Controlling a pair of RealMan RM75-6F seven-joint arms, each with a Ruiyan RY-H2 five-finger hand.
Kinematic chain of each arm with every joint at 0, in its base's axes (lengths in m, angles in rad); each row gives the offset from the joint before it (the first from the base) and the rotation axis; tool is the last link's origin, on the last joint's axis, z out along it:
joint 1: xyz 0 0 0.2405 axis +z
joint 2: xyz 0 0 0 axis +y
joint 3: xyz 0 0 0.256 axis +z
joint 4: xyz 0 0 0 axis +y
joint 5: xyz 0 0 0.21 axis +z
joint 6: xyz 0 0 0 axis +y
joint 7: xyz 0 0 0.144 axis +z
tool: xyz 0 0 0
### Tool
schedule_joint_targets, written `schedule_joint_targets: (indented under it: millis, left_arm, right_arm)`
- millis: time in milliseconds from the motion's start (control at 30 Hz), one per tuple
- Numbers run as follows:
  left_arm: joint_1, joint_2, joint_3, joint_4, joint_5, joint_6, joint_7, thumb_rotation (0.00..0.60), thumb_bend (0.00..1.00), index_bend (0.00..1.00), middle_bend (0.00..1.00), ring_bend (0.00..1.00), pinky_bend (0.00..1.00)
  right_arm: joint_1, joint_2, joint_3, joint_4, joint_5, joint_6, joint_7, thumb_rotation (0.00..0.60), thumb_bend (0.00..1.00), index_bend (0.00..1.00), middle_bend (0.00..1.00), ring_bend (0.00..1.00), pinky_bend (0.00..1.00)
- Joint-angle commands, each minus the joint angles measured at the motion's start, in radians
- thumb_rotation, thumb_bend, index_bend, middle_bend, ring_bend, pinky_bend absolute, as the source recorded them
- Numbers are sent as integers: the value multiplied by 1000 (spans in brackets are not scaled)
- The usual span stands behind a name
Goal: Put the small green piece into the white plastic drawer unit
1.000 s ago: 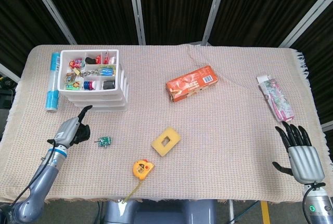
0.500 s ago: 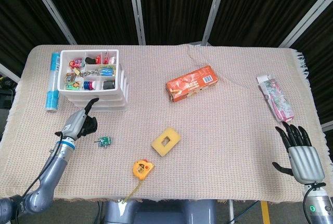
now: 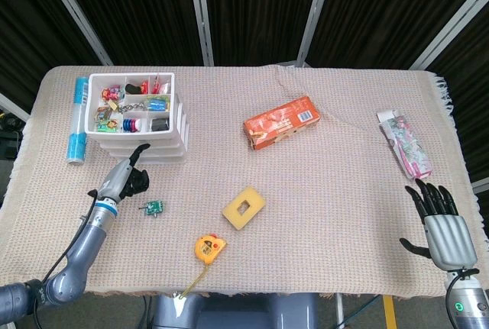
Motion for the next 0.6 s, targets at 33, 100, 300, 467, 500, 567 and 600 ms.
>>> schedule_joint_targets:
  millis: [33,100,300,467,500,567,600]
  left_arm:
    - [-3,1,-20,-4,-19,-41,-55,600,760,62,951,816,630]
    - [-1,7,-30,-4,-19,-76,-101,600,761,108,954,818,630]
    - [12,22,-49,9,20,-154,-213,600,761,233,962,821,630]
    - [29,26,-47,14,69,-152,-258,600,761,278,963,823,630]
    - [34,28,-44,10,80,-151,-267,600,761,281,963,823,630]
    - [45,35,-37,1,104,-144,-276,600,761,286,963,823,630]
    - [52,38,-32,-4,118,-139,-280,600,761,286,963,824,630]
  right_arm:
    - [1,1,1,-2,3,-2,1,600,0,93,0,0,0]
    - [1,2,0,-2,2,-3,0,600,0,93,0,0,0]
    - [1,11,-3,-19,20,-23,13,600,0,93,0,0,0]
    - [2,15,-2,-25,25,-26,12,600,0,93,0,0,0]
    - [2,15,-1,-25,24,-25,11,600,0,94,0,0,0]
    - [1,15,-1,-24,25,-23,10,600,0,94,0,0,0]
    - [1,14,-1,-24,25,-22,10,600,0,94,0,0,0]
